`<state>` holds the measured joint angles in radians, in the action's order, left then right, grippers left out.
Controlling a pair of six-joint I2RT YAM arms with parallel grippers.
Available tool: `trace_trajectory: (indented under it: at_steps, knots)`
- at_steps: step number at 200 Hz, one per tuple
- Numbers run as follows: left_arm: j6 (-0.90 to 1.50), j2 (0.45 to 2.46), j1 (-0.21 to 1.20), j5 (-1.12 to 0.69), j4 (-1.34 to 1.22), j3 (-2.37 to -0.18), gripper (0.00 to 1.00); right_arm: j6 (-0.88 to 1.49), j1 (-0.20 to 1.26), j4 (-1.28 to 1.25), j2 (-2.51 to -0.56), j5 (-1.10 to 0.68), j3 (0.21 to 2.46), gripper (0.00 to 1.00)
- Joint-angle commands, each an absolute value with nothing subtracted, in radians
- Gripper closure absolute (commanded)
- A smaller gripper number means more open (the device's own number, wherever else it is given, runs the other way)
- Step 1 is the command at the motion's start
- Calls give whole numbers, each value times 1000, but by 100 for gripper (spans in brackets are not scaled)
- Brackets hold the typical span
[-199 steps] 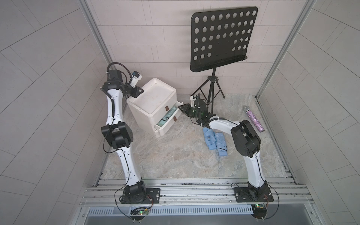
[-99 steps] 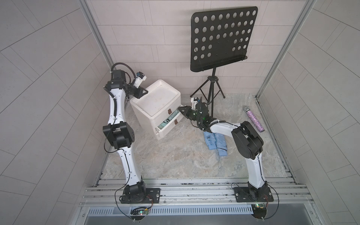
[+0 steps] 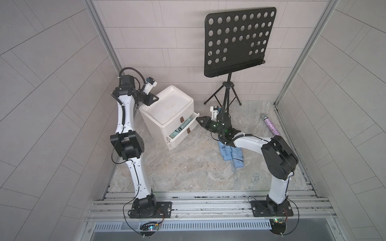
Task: Place the umbrella in the drawer by color
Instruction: Close the drawer in the storage box.
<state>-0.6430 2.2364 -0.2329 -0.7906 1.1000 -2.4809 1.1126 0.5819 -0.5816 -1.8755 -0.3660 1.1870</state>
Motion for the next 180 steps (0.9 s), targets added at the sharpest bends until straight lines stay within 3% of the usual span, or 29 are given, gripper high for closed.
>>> trace_trajectory:
  at_steps: [1, 180]
  knots:
    - [-587, 2312, -192, -943, 1394, -2397, 99, 1129, 591, -624, -1890, -364, 1148, 73]
    - [-597, 2226, -142, -976, 1362, -2252, 99, 1183, 675, -599, -2138, -390, 1410, 73]
